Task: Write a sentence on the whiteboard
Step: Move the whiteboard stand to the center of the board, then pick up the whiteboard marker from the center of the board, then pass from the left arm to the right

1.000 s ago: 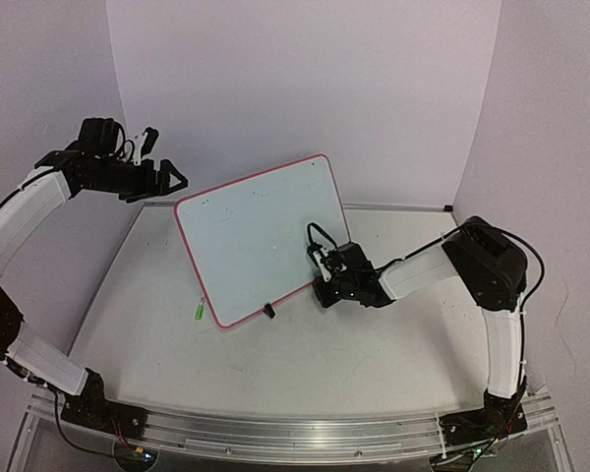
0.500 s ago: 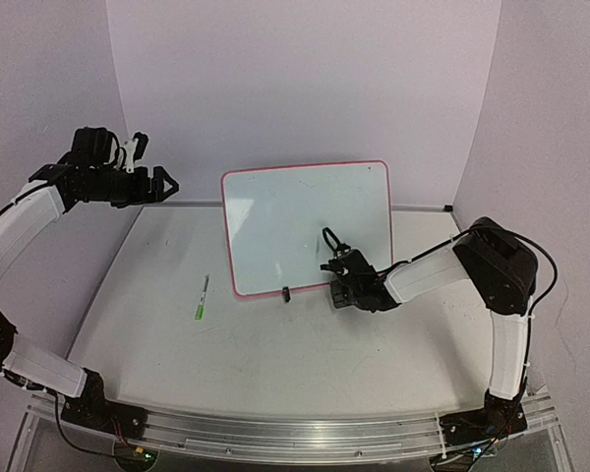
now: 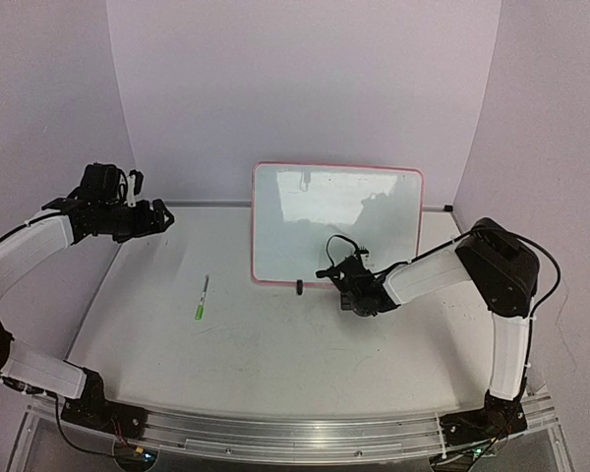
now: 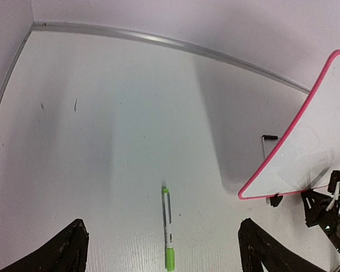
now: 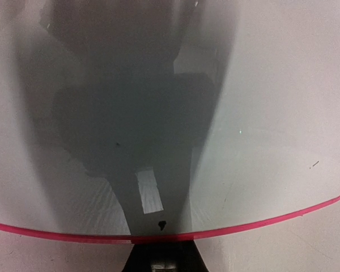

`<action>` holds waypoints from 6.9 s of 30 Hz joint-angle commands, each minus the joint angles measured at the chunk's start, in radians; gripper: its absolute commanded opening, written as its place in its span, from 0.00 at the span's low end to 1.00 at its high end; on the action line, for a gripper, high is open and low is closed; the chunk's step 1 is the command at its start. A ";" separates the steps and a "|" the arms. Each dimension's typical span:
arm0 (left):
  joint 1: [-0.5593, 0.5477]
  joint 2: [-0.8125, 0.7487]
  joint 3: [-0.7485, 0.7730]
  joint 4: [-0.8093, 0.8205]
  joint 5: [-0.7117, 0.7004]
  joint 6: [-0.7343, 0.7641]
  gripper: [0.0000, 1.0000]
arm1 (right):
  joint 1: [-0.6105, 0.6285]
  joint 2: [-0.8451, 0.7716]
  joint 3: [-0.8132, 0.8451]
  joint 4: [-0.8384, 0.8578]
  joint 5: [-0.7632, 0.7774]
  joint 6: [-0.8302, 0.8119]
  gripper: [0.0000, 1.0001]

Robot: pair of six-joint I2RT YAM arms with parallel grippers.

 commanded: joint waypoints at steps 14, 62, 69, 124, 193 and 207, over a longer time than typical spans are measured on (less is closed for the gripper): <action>-0.173 0.064 -0.323 0.103 -0.052 -0.217 0.89 | 0.052 -0.257 -0.146 -0.083 -0.061 0.096 0.78; -0.368 0.424 -0.168 -0.039 -0.156 -0.136 0.00 | 0.053 -0.654 -0.323 -0.005 -0.178 -0.071 0.89; -0.368 0.338 -0.096 -0.110 -0.210 -0.064 0.00 | 0.036 -0.655 -0.225 -0.070 -0.348 -0.203 0.92; -0.698 0.283 0.262 -0.350 0.396 0.570 0.00 | -0.023 -0.382 0.103 -0.123 -1.681 -0.284 0.86; -0.713 0.399 0.386 -0.455 0.438 0.602 0.00 | 0.021 -0.312 0.104 -0.167 -1.668 -0.332 0.27; -0.706 0.264 0.195 -0.154 0.365 0.399 0.70 | 0.003 -0.406 0.092 -0.130 -1.620 -0.335 0.00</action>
